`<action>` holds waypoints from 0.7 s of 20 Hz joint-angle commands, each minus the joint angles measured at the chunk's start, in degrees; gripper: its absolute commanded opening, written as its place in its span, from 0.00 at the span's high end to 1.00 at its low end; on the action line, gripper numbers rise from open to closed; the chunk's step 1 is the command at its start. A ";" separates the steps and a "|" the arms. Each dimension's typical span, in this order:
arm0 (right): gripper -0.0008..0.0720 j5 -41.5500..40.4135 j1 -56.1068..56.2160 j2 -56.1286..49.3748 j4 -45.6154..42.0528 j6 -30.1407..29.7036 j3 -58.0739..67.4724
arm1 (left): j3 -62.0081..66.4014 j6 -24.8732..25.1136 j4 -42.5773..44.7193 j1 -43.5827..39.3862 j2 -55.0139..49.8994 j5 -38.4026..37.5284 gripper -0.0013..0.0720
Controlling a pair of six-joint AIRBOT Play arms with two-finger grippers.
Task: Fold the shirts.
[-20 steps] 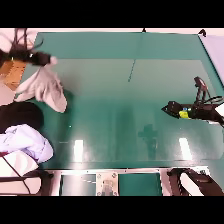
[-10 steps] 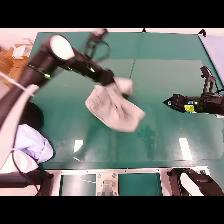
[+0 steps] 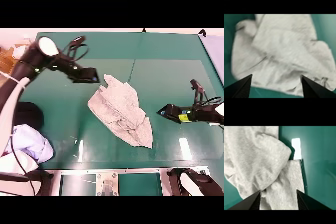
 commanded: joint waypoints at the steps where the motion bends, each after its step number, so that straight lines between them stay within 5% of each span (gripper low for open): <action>1: 0.28 -5.40 0.04 -4.83 3.87 -4.15 -2.27 | -6.40 0.15 -0.42 5.07 -0.11 -9.05 0.05; 6: 0.28 -4.44 0.35 -24.46 10.32 -12.07 9.77 | -26.40 3.21 -11.41 -0.79 -0.11 -4.33 0.05; 13: 0.28 -1.73 5.55 -48.15 10.78 -12.96 34.38 | -33.62 0.44 -17.46 -16.96 -0.26 23.06 0.05; 14: 0.29 -1.03 6.45 -50.73 10.78 -12.20 36.81 | -33.62 0.46 -17.46 -18.01 -0.57 24.90 0.17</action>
